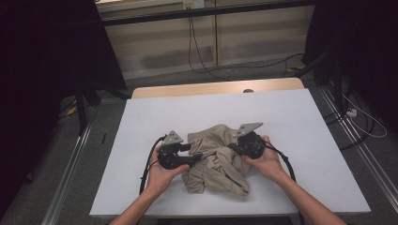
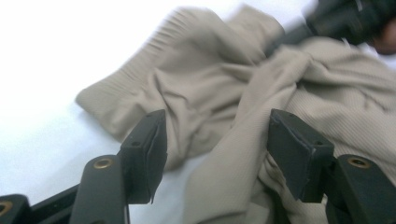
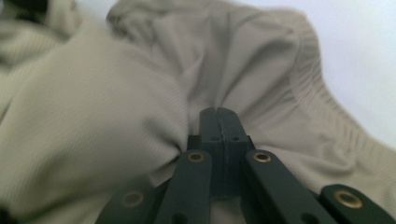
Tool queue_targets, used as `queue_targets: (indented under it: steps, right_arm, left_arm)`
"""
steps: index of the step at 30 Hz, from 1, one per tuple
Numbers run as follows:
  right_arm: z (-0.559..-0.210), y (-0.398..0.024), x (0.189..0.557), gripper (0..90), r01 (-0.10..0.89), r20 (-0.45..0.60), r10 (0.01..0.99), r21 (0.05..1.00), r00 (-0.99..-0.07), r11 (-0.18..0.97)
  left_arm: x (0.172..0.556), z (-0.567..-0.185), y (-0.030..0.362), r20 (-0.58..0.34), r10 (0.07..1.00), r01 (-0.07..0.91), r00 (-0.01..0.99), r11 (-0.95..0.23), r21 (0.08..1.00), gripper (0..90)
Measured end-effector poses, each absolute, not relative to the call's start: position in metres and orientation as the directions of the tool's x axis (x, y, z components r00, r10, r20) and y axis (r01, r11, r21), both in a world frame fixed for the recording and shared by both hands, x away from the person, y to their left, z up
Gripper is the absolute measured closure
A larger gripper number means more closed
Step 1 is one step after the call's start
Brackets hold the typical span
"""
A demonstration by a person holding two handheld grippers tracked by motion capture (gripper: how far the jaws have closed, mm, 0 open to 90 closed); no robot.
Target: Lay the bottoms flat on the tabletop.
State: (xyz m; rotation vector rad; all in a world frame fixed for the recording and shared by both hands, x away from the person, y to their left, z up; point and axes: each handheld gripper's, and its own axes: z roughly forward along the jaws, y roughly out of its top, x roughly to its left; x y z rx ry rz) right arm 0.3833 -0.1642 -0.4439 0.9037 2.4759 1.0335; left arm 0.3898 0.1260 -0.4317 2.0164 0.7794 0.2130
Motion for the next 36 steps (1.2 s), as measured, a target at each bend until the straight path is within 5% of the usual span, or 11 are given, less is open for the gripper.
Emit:
queue_targets:
  steps: [9,13,16,22,24,26,31,33,36]
  right_arm:
    - [-0.449,-0.185,0.365,90.0,0.442,-0.042,0.621,0.665,-0.783,0.602]
    - [-0.450,-0.192,0.359,90.0,0.457,-0.018,0.628,0.670,-0.778,0.585]
    - [-0.450,-0.194,0.354,90.0,0.458,-0.015,0.627,0.669,-0.779,0.585]
    - [-0.449,-0.196,0.344,78.5,0.455,-0.027,0.643,0.684,-0.766,0.570]
    - [-0.448,-0.198,0.345,65.8,0.451,-0.025,0.651,0.700,-0.759,0.553]
    - [-0.445,-0.201,0.347,51.6,0.465,-0.006,0.673,0.718,-0.740,0.518]
    - [-0.428,-0.217,0.352,43.3,0.480,0.039,0.718,0.768,-0.695,0.424]
    - [-0.417,-0.225,0.357,42.3,0.477,0.046,0.741,0.792,-0.670,0.381]
    - [-0.403,-0.238,0.371,48.0,0.479,0.055,0.779,0.814,-0.625,0.327]
  left_arm:
    - [0.420,-0.449,0.096,-0.075,0.593,0.414,0.802,-0.461,0.785,53.2]
    - [0.413,-0.461,0.087,-0.080,0.567,0.428,0.820,-0.514,0.744,65.5]
    - [0.408,-0.459,0.093,-0.135,0.550,0.461,0.824,-0.513,0.724,85.7]
    - [0.384,-0.452,0.104,-0.180,0.515,0.478,0.838,-0.535,0.696,87.8]
    - [0.382,-0.450,0.105,-0.148,0.524,0.458,0.839,-0.531,0.714,85.3]
    - [0.386,-0.447,0.108,-0.156,0.551,0.475,0.820,-0.501,0.724,69.6]
    - [0.396,-0.433,0.128,-0.166,0.611,0.485,0.774,-0.404,0.775,43.9]
    - [0.401,-0.427,0.134,-0.161,0.626,0.473,0.763,-0.370,0.800,40.2]
    - [0.414,-0.420,0.137,-0.120,0.658,0.440,0.743,-0.346,0.828,28.3]
